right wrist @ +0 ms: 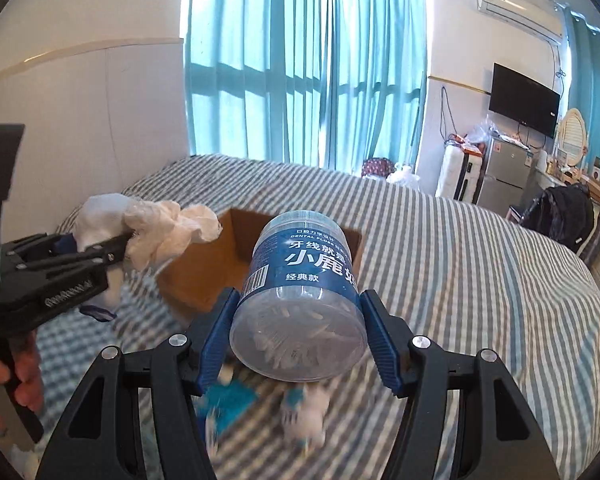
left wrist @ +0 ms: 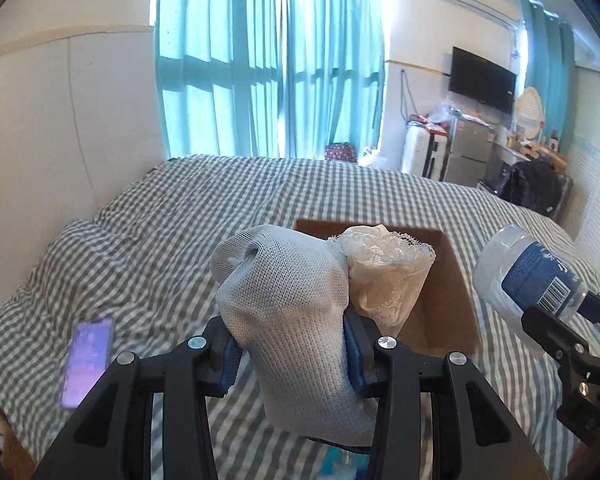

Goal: Organize objects
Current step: 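Carry both items into the box and open both grippers to release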

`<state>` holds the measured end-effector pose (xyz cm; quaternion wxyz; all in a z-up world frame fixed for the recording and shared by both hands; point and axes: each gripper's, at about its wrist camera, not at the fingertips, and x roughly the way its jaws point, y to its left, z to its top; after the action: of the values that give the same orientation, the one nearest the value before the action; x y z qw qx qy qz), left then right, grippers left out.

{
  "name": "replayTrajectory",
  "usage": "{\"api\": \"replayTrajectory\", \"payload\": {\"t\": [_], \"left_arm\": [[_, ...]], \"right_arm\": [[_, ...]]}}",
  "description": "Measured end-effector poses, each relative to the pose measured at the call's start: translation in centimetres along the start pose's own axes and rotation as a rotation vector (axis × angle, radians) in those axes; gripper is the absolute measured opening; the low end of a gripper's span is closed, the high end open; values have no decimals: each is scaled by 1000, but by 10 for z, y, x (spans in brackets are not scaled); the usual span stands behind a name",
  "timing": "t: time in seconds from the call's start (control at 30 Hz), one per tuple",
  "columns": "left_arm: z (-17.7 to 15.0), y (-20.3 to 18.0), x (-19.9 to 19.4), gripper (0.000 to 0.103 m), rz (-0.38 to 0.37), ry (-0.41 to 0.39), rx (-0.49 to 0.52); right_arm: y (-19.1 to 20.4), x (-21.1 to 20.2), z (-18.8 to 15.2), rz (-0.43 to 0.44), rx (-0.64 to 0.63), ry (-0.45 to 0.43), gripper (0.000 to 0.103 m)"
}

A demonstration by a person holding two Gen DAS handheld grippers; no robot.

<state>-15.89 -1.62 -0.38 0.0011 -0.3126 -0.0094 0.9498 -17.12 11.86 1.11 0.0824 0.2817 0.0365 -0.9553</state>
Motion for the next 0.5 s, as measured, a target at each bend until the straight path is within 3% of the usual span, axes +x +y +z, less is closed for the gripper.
{"api": "replayTrajectory", "payload": {"t": [0.27,0.5], "left_arm": [[23,-9,66,43,-19,-14,0],[20,-19,117,43,-77,48,55]], "right_arm": [[-5,85,49,11,-52,25,62],[-12,148,47,-31,-100,67,61]]}}
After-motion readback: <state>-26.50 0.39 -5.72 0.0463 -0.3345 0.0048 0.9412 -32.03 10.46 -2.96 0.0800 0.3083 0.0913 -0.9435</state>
